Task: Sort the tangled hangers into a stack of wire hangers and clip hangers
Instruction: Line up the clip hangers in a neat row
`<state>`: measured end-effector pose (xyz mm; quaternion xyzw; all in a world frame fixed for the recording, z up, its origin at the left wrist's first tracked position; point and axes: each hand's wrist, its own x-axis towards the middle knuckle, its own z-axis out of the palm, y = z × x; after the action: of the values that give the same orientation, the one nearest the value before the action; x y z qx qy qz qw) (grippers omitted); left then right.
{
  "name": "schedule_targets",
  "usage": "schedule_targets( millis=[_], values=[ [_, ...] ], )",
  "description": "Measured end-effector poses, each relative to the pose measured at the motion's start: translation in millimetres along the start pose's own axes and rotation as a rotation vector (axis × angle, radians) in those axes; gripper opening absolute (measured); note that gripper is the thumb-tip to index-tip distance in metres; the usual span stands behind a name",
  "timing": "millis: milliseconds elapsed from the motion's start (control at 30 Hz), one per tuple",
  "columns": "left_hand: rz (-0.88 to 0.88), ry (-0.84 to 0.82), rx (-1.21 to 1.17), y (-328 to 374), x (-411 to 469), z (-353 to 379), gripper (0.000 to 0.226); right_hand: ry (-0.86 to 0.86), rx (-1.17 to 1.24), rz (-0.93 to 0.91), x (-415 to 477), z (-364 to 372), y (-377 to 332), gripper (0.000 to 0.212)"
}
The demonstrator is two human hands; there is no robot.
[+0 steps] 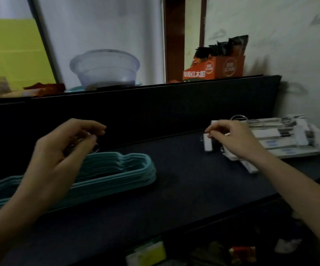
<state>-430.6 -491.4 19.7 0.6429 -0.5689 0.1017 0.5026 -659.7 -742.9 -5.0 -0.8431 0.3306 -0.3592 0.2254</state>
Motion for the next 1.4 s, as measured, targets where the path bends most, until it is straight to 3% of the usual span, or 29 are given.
schedule_targets(
  millis=[133, 367, 500, 733, 933, 1400],
  values=[
    [-0.085, -0.184, -0.138, 41.4, 14.7, 80.4, 0.018, -0.077, -0.178, -0.013, 20.9, -63.6, 49.4, 0.012],
    [-0.387, -0.19, -0.098, 69.2, 48.9, 256.1, 0.046, -0.328, -0.462, -0.107, 61.8, -114.0, 132.5, 0.051],
    [-0.554, -0.216, -0.063, 69.4, 65.9, 321.6, 0.065, -0.402, -0.612, -0.124, 77.3, -112.5, 153.6, 0.075],
    [-0.554, -0.088, 0.022, 63.2, 78.6, 362.2, 0.061, -0.566, -0.678, -0.058, 87.2, -112.1, 163.6, 0.086],
    [-0.538, -0.069, 0.1, 75.5, 85.4, 388.2, 0.05, -0.583, -0.683, -0.092, 95.8, -128.9, 185.0, 0.084],
    [-0.592, -0.087, 0.136, 126.6, 98.9, 457.1, 0.051, -0.631, -0.629, -0.111, 115.0, -182.7, 248.7, 0.084]
  ],
)
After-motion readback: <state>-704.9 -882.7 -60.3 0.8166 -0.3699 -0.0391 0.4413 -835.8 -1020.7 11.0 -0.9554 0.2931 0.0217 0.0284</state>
